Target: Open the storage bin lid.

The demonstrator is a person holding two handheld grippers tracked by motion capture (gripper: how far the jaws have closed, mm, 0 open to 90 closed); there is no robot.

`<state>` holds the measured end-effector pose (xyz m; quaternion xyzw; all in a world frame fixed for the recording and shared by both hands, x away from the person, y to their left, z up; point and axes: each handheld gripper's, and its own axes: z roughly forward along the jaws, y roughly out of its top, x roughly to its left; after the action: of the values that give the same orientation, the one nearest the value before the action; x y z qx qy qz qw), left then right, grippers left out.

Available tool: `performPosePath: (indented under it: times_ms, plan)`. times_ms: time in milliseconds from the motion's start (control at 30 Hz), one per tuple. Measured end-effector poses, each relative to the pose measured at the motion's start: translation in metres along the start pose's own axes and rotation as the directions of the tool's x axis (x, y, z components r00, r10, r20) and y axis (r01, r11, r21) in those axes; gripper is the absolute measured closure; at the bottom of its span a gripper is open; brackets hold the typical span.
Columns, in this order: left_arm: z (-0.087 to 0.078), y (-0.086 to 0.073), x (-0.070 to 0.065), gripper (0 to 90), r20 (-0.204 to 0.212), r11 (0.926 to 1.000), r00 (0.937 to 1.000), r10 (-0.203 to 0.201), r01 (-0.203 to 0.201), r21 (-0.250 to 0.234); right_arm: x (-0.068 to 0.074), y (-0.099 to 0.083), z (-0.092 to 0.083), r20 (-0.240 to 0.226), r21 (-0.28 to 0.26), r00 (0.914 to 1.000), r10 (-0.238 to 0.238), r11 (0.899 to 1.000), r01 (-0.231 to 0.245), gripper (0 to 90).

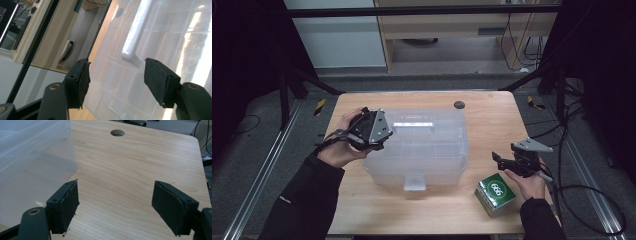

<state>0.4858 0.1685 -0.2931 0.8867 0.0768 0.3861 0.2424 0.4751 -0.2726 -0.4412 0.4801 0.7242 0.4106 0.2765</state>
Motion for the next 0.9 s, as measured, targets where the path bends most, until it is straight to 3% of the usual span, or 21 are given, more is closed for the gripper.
performPosePath:
  times_ms: [500,733,900]
  plan:
    - [0.012,0.017,-0.005,37.4,0.0,0.9913,0.9917,0.128,-0.128,0.03,0.0,0.0,0.0,-0.006,0.003,1.0,-0.003,1.0,0.003,22.6]
    - [0.015,0.023,-0.006,39.8,-0.001,0.9905,0.9907,0.136,-0.136,0.02,0.001,0.0,0.001,-0.01,0.007,0.9999,-0.004,1.0,0.004,22.6]
    - [0.019,0.027,-0.007,43.3,0.005,0.9865,0.9873,0.159,-0.159,0.041,0.001,0.0,0.001,-0.014,0.009,0.9999,-0.004,1.0,0.004,23.2]
